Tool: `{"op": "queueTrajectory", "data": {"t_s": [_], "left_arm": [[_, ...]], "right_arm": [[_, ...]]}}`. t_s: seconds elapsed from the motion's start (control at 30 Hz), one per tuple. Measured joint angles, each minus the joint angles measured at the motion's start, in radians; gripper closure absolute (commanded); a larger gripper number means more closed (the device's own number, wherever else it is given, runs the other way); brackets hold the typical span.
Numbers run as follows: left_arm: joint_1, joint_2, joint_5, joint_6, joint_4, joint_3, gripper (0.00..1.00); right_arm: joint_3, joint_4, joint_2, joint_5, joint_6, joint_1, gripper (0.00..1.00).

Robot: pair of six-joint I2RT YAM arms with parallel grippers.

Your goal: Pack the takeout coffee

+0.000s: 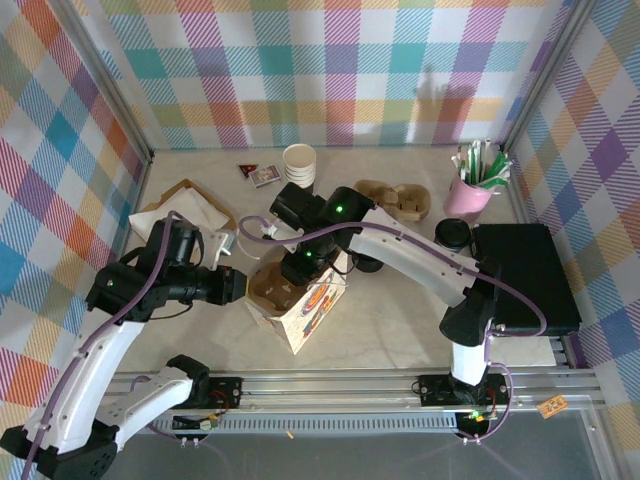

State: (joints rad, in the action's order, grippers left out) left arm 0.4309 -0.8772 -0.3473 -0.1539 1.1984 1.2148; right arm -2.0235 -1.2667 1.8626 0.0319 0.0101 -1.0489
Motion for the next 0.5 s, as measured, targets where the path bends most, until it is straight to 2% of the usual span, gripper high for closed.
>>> {"op": "queueTrajectory", "data": {"t_s": [0.23,0.5], "left_arm": [[0.000,-0.004,0.006,-0.010,0.010,0.001,1.00],[0.000,-0.004,0.029,-0.015,0.034,0.017,1.00]], "right_arm": [[0.035,0.024,-0.003,-0.015,0.000,-0.005,0.69],[0.139,0.101,-0.051,-0.042,0.000,-0.025,0.69]]}}
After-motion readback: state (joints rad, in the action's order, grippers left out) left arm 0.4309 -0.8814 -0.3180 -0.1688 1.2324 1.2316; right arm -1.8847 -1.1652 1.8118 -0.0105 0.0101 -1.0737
